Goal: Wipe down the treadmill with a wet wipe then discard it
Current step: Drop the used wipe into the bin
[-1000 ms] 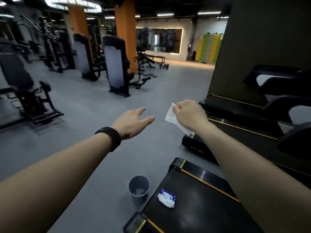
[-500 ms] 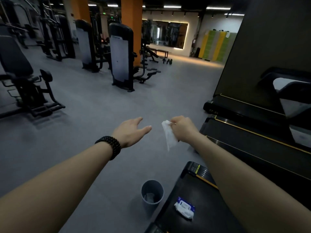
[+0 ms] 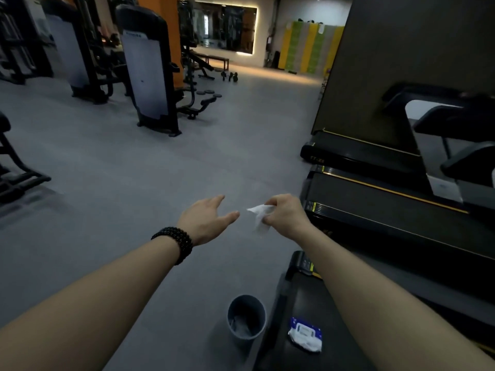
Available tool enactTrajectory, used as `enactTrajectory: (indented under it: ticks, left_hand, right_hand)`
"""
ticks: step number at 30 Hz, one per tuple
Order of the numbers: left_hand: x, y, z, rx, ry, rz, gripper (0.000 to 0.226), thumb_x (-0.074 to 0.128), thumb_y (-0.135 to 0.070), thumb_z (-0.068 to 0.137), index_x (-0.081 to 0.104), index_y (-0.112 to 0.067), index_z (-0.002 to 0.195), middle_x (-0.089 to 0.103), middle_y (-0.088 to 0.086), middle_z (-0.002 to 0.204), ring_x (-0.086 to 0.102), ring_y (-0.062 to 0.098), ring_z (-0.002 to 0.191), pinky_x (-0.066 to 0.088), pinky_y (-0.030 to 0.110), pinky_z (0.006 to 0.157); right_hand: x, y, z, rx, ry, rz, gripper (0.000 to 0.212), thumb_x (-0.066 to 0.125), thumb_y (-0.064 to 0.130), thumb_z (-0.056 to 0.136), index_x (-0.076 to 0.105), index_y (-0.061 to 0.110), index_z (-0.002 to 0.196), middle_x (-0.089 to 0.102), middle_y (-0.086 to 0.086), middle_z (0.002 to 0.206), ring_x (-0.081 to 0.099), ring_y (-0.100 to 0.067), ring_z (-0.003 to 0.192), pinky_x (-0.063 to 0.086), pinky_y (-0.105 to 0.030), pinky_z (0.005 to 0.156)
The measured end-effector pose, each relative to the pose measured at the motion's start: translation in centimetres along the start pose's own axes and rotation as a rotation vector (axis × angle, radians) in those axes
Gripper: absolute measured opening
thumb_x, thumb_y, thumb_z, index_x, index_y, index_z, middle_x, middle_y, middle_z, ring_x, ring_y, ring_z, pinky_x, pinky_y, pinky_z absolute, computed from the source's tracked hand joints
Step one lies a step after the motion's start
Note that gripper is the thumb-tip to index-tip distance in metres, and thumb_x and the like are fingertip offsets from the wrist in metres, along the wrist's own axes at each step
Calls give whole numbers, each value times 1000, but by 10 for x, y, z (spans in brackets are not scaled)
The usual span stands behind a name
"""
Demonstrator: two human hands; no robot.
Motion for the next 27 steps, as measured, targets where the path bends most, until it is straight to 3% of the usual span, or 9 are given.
enactTrajectory:
  ticks: [2,5,10,15,18,22,27]
  left_hand:
    - [-4,-2,27,36,-16,34,75,42,-65,91,27,-23,152,32,0,157,27,19,143,23,41,116]
    - [-4,-6,66,94,-29,131,76,38,-66,91,26,-22,152,29,0,158,22,18,145,12,45,119]
    - [15,4,124,127,38,156,77,37,-67,90,25,-22,152,27,0,159,19,18,146,13,48,118]
    - [47,31,171,161,76,150,79,37,-68,89,24,-24,152,26,2,159,19,19,146,16,48,117]
    - [69,51,199,190,106,149,80,36,-69,87,23,-24,153,26,2,159,19,21,146,17,47,117]
    - [112,85,229,222,159,147,82,34,-70,86,23,-24,153,26,2,160,19,20,147,17,47,117]
    - [197,137,241,244,228,178,80,35,-70,88,22,-25,153,25,2,160,17,20,147,12,46,119]
  right_hand:
    - [-3,-3,19,13,-66,-34,10,69,9,80,75,6,88,69,-7,82,61,-22,73,41,-17,49]
    - [-2,-8,48,21,-114,-76,12,60,12,83,69,8,75,70,-13,79,63,-31,75,43,-32,58]
    - [12,-20,89,92,-130,-55,11,55,13,85,55,16,74,68,-15,86,60,-37,81,46,-37,65]
    - [42,-40,121,193,-176,57,10,53,8,85,59,11,77,65,-8,86,58,-28,76,41,-29,54]
    - [67,-51,138,207,-222,60,11,52,5,81,62,7,76,67,-6,86,59,-23,78,44,-32,57]
    - [117,-81,155,255,-250,29,9,53,8,78,62,10,77,69,-10,86,61,-31,82,51,-42,65]
    - [200,-144,165,335,-247,-32,5,57,10,84,61,8,81,68,-14,82,59,-34,79,43,-38,58]
Point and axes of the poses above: each hand's wrist, its own z-axis towards the middle knuckle, its own x-axis out of the palm, y = z × x, the point moved 9 cm from there along z, towards the middle knuckle
